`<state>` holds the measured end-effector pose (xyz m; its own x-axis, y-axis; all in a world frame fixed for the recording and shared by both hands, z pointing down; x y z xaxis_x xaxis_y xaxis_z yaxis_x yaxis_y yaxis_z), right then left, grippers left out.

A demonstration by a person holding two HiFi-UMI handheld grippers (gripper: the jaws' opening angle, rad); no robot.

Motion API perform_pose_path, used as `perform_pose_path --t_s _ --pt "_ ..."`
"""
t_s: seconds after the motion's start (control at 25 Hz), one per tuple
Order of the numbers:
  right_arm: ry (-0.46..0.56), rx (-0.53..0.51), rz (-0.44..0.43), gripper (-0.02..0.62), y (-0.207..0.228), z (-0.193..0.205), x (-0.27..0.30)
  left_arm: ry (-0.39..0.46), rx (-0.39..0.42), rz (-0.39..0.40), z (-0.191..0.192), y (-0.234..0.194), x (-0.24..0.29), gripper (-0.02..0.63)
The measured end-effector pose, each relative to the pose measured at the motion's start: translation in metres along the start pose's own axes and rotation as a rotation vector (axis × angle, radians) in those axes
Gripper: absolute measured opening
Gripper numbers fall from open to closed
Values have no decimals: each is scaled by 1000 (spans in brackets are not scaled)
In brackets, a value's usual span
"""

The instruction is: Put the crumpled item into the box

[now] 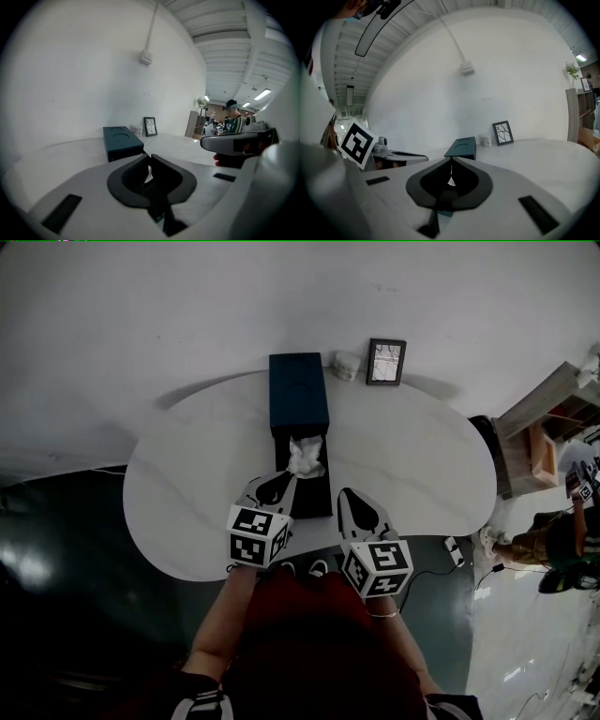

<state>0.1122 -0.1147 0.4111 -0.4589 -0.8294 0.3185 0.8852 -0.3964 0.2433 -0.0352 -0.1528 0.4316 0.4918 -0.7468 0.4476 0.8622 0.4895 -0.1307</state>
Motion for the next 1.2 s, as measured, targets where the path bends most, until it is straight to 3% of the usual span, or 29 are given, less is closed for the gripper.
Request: perform_pose_path --t_s 0.76,1.2 --pt "75 -62 -42 14 -36 -8 -15 132 -51 2 0 -2 -46 23" --pt "80 -80 -70 14 -57 -3 -22 158 -57 -15 6 -5 -72 23"
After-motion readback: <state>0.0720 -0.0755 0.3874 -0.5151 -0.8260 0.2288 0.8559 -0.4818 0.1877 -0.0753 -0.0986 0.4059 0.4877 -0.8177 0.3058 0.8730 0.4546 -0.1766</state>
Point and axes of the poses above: the fingertips, and each gripper's own axes: x forward along the fingers, y to its right, z out of its underside, the point moved 5 cm from there along -x, backward along the fingers
